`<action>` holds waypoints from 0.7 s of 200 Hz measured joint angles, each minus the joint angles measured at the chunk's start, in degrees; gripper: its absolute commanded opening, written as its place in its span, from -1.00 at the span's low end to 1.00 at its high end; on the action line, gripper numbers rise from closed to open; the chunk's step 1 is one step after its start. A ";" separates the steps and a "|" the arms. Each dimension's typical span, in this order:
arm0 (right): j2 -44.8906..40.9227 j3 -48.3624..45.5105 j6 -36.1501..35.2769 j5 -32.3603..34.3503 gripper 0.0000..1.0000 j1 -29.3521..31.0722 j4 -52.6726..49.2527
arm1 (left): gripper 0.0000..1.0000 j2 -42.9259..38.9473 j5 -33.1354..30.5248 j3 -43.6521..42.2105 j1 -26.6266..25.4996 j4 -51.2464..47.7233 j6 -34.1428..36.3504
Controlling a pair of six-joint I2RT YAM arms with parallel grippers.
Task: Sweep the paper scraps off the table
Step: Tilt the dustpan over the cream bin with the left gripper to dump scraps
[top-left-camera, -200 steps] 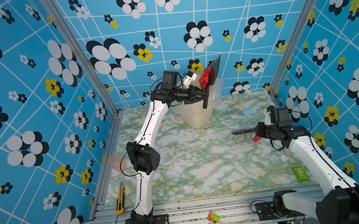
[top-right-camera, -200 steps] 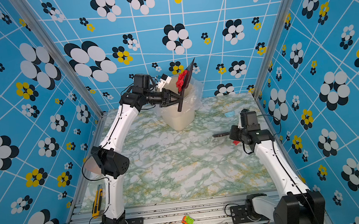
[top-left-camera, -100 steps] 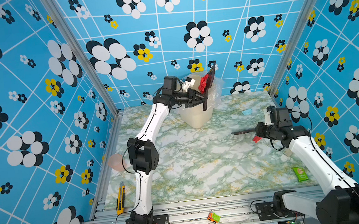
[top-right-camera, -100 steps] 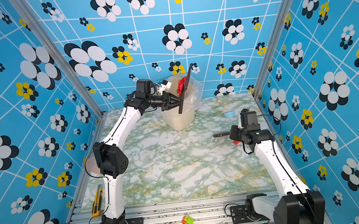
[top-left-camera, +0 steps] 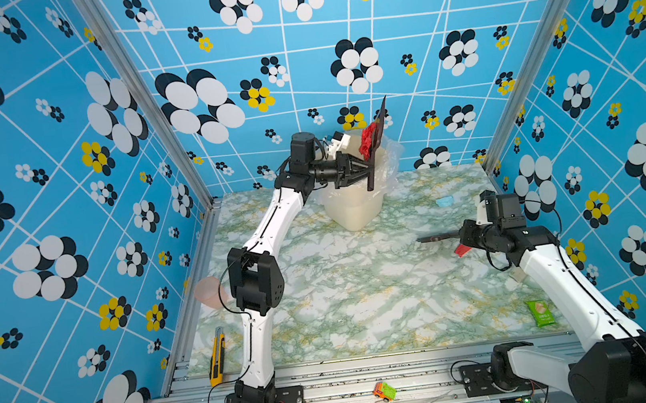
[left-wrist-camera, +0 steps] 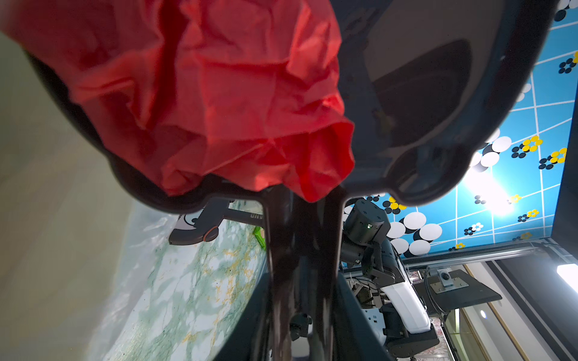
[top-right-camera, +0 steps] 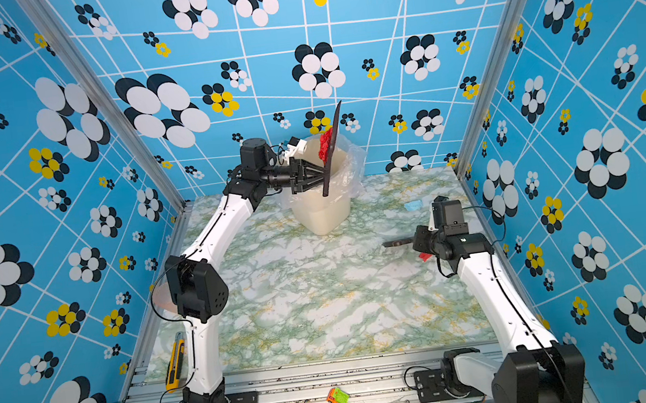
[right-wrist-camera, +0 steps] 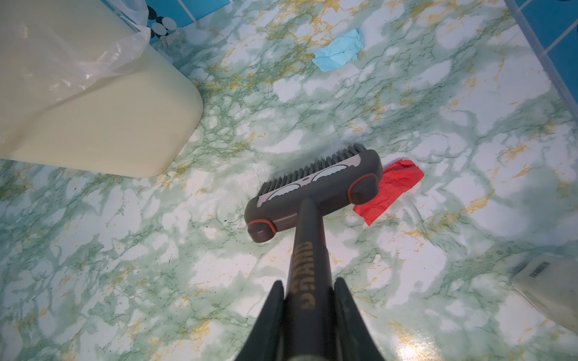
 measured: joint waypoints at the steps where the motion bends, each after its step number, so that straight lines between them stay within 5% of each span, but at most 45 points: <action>1: 0.00 0.00 0.00 0.00 -1.00 0.00 0.00 | -1.00 0.00 0.02 -0.09 0.00 0.31 -0.28; 87: 0.00 0.00 -0.02 0.02 -1.00 0.00 -0.02 | -1.00 -0.52 2.12 -7.50 0.17 24.20 -18.93; 140: -0.39 0.00 -0.22 0.31 -1.00 0.00 -0.07 | -1.00 -0.68 2.34 -8.85 0.70 31.32 -24.17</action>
